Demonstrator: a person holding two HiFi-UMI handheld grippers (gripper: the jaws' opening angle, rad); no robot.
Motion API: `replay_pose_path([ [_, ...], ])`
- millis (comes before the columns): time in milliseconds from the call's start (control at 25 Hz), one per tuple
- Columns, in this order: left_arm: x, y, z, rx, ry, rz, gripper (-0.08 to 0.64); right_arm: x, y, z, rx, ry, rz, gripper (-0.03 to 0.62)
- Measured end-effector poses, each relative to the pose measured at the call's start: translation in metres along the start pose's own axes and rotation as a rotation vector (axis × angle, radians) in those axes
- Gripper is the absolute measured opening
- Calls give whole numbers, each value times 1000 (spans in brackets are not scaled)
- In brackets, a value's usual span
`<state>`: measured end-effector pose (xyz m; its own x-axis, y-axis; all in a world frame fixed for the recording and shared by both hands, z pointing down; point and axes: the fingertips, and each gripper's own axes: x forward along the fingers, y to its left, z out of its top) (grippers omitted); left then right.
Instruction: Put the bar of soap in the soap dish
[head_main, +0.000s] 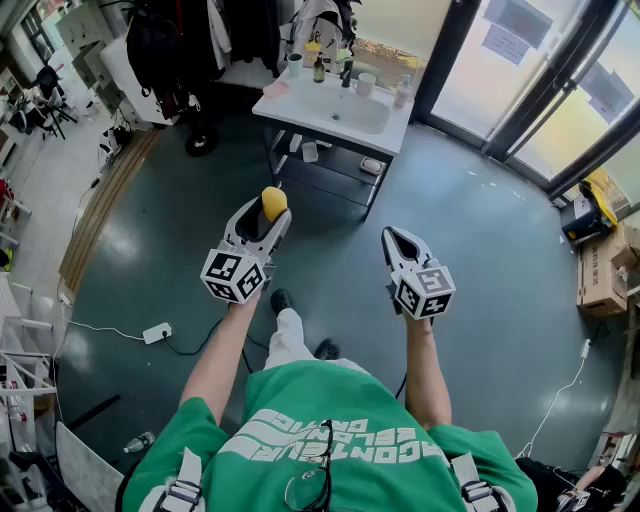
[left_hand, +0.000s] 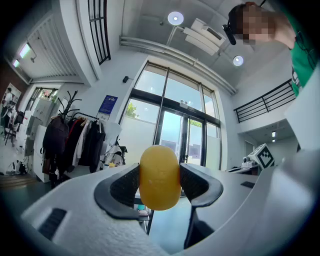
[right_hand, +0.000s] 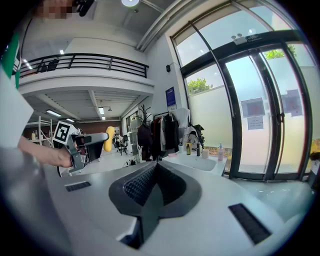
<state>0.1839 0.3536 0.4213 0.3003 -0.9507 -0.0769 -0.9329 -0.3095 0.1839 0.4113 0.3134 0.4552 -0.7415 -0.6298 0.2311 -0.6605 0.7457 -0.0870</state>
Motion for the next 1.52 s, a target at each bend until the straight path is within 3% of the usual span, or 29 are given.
replay_pose_path([
  [480,24,47,-3,-18,3,-8,252,51,-3,7,-2,9,-1,14],
  [1520,138,229,21,-29,8,-69,250,261,-24,51,21,25,-39,14],
])
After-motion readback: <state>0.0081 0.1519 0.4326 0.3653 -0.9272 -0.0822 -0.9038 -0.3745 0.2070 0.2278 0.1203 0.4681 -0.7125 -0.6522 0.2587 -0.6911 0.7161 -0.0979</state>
